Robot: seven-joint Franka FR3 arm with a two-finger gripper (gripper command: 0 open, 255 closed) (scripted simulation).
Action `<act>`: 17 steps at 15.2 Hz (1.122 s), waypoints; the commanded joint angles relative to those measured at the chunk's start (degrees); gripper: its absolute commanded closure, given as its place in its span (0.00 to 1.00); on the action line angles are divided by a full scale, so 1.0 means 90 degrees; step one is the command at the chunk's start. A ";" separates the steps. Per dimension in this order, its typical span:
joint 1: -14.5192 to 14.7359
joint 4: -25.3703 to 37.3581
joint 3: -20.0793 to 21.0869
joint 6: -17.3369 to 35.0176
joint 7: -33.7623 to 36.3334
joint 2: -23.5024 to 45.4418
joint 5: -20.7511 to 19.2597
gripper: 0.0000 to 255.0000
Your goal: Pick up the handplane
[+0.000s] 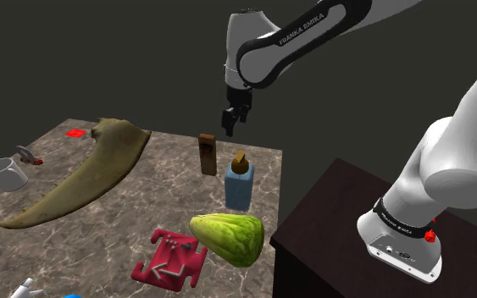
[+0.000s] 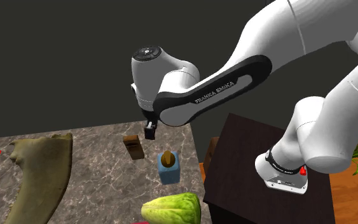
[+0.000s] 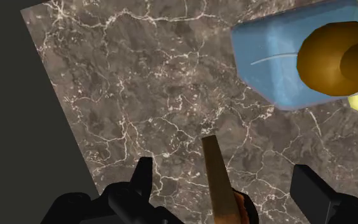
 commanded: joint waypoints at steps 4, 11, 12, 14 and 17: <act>0.0143 0.0825 0.0095 0.0541 0.0278 0.1100 -0.0247 0.00; 0.0343 0.1720 0.0090 0.0966 0.0543 0.2197 -0.0535 0.00; 0.0347 0.1703 0.0084 0.1036 0.0551 0.2251 -0.0547 0.00; 0.0357 0.1672 0.0071 0.1176 0.0569 0.2361 -0.0571 0.00; 0.0369 0.1640 0.0053 0.1353 0.0591 0.2507 -0.0603 0.00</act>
